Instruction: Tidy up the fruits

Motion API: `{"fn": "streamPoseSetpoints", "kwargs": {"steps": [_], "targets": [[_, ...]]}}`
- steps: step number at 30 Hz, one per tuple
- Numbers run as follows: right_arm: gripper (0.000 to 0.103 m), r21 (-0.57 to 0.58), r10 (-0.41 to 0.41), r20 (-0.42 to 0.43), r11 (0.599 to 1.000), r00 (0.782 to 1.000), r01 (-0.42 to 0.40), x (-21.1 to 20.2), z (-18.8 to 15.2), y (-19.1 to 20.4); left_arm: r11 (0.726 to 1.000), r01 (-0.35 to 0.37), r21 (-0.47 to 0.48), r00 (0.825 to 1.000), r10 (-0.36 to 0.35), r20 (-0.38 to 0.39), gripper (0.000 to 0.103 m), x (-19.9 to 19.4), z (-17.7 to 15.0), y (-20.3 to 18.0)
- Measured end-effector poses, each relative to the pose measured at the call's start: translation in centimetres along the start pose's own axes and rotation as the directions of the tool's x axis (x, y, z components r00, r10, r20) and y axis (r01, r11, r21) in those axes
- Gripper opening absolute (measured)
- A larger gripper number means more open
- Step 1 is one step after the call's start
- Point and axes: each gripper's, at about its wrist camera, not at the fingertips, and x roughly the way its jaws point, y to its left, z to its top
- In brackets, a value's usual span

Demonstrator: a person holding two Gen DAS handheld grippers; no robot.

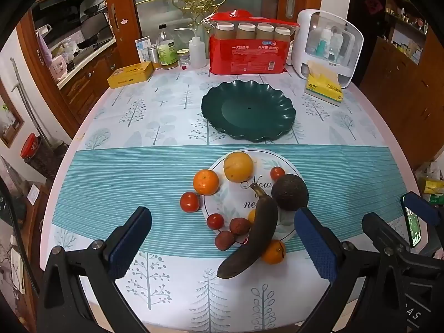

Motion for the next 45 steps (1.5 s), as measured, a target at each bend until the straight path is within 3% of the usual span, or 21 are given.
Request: {"fn": "streamPoseSetpoints", "kwargs": {"steps": [31,45], "targets": [[0.084,0.006,-0.002,-0.006,1.0,1.0,0.002,-0.1,-0.4,0.6,1.0,-0.01,0.007,1.0,0.01,-0.011,0.102,0.0,-0.6,0.9],[0.084,0.003,0.016,0.019,1.0,1.0,-0.016,-1.4,-1.4,0.6,1.0,-0.02,-0.006,1.0,0.02,0.006,0.102,-1.9,-1.9,0.7]]}}
